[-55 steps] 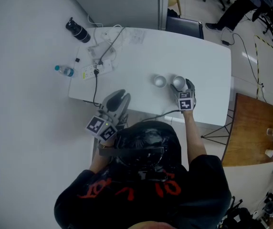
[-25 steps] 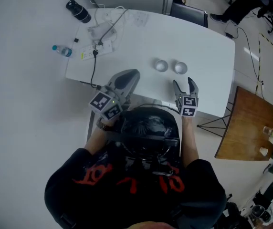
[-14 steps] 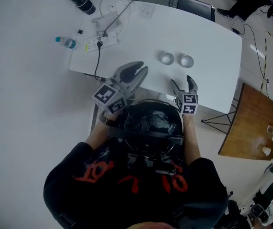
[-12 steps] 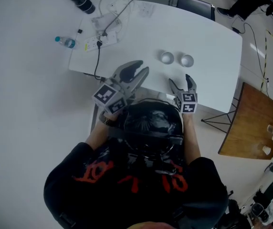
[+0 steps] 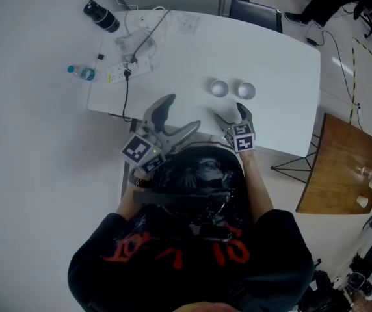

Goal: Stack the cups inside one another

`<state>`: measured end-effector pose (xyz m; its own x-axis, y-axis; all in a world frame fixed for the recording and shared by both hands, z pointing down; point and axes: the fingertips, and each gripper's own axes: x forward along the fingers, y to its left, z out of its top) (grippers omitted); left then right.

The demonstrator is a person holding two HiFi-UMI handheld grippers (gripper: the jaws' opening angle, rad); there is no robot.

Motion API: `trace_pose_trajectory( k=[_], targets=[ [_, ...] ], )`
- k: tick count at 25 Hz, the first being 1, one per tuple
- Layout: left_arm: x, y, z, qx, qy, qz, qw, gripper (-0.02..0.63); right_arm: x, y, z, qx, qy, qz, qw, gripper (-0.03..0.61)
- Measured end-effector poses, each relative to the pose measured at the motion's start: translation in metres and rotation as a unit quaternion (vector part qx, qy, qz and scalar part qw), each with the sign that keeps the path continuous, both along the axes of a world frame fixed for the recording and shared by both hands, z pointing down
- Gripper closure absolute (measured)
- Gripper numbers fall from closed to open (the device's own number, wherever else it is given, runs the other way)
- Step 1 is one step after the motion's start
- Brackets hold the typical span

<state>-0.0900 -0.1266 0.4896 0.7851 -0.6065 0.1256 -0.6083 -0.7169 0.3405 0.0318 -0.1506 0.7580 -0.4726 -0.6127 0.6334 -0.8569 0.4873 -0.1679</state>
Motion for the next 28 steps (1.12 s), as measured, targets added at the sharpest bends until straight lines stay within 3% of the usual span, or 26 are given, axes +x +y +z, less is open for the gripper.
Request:
trace_pose_trajectory(
  k=[3,10,20,28],
  targets=[
    [-0.004,-0.001,0.000,0.002,-0.009,-0.019,0.9998,0.187,-0.005,-0.011,0.001,0.004,0.004,-0.007,1.000,0.140],
    [-0.037,-0.014,0.004,0.002,-0.045,-0.126,0.9910,0.173,-0.013,-0.036,0.019,-0.019,0.006,-0.010,1.000,0.140],
    [-0.037,-0.011,0.012,0.004,-0.086,-0.135,0.9871,0.173,-0.018,-0.065,0.032,-0.039,0.016,0.014,0.999,0.140],
    [-0.051,-0.012,0.013,-0.028,-0.073,-0.159,0.9842,0.175,-0.025,-0.077,0.038,-0.042,0.019,0.032,0.998,0.156]
  ],
)
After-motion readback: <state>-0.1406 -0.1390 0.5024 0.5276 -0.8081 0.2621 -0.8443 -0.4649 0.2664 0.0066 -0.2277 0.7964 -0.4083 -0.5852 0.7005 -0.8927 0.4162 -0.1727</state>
